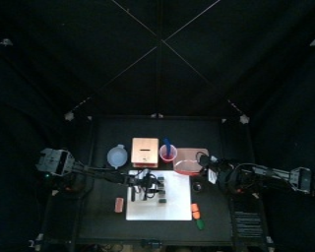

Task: Place sushi on board then cut the sushi with the knife then place the pieces on the plate
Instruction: Place the 4 sushi pieces on the plate

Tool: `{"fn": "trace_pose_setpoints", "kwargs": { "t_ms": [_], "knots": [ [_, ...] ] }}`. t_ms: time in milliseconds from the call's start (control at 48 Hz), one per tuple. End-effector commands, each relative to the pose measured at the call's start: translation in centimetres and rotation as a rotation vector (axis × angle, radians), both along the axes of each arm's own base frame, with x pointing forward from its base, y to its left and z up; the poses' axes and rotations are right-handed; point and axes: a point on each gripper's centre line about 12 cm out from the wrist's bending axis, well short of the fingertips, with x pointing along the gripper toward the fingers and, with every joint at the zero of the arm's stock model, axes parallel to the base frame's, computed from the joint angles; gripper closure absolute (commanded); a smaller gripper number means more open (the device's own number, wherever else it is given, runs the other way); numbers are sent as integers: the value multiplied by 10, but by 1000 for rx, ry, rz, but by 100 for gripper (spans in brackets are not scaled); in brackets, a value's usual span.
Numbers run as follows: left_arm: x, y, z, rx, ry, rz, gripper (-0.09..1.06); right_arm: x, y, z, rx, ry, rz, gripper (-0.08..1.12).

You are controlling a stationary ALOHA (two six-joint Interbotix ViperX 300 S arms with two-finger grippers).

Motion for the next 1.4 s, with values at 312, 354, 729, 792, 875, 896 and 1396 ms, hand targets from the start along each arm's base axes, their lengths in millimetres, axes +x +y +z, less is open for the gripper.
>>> {"fn": "trace_pose_setpoints", "kwargs": {
  "t_ms": [312, 354, 729, 792, 875, 896, 1396],
  "knots": [
    [0, 1, 9, -6, -29, 4, 27, 7, -2, -2, 19, 18, -7, 44],
    [-1, 2, 9, -6, -27, 5, 27, 7, -3, -3, 18, 22, -6, 41],
    [-3, 2, 5, -6, -16, 6, 27, 18, -7, 12, -8, -26, -10, 39],
    [-3, 2, 5, -6, -16, 6, 27, 23, -7, 16, -18, -45, -1, 39],
    [-5, 2, 3, -5, -10, 6, 27, 32, -2, 24, -38, -76, 30, 39],
    [-5, 2, 3, -4, -10, 5, 27, 35, -1, 26, -45, -89, 39, 39],
    [-37, 9, -16, -65, 62, 65, 27, 137, 26, 37, -110, -141, 198, 24]
  ]
}}
